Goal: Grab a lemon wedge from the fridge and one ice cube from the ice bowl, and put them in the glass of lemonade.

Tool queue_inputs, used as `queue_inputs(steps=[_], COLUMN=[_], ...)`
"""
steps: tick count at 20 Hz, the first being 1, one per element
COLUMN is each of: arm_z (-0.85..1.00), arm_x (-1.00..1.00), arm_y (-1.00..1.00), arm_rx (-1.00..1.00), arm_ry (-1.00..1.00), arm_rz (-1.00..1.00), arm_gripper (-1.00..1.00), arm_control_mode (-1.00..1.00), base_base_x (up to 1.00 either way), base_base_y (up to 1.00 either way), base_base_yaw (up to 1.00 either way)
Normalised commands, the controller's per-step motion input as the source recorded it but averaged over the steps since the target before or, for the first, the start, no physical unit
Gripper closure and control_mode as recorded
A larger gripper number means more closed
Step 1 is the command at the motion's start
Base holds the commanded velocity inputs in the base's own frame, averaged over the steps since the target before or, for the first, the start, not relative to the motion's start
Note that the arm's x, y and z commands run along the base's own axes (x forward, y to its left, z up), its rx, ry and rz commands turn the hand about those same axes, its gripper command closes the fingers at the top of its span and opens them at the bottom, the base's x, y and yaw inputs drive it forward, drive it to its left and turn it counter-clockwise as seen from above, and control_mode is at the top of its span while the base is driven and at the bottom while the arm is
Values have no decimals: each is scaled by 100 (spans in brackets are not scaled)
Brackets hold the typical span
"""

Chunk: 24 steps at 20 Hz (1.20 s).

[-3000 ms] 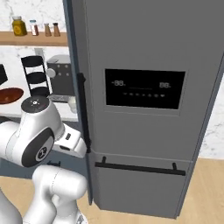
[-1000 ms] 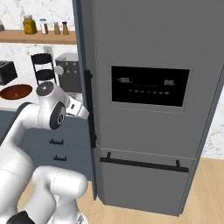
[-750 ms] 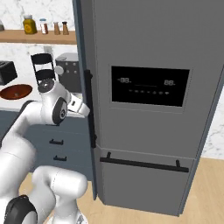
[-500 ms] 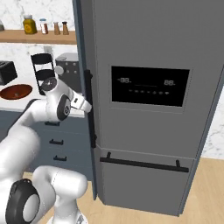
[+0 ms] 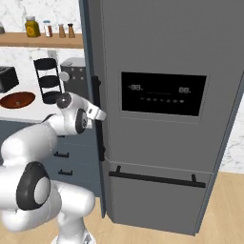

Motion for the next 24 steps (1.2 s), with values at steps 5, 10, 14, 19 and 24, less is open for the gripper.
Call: queue_inputs(steps=[5, 10, 14, 19, 24], arm_z=[-17, 0, 0, 0, 0], arm_x=[71, 83, 90, 86, -12], arm_y=[0, 0, 0, 0, -4], arm_rx=[0, 0, 0, 0, 0], arm_ry=[-5, 1, 4, 4, 10], arm_rz=[0, -3, -4, -4, -4], arm_gripper=[-100, -100, -100, 100, 100], arm_control_mode=[-100, -100, -100, -100, -100], base_base_x=[0, 0, 0, 0, 0], base_base_y=[0, 0, 0, 0, 0], base_base_yaw=[0, 0, 0, 0, 0])
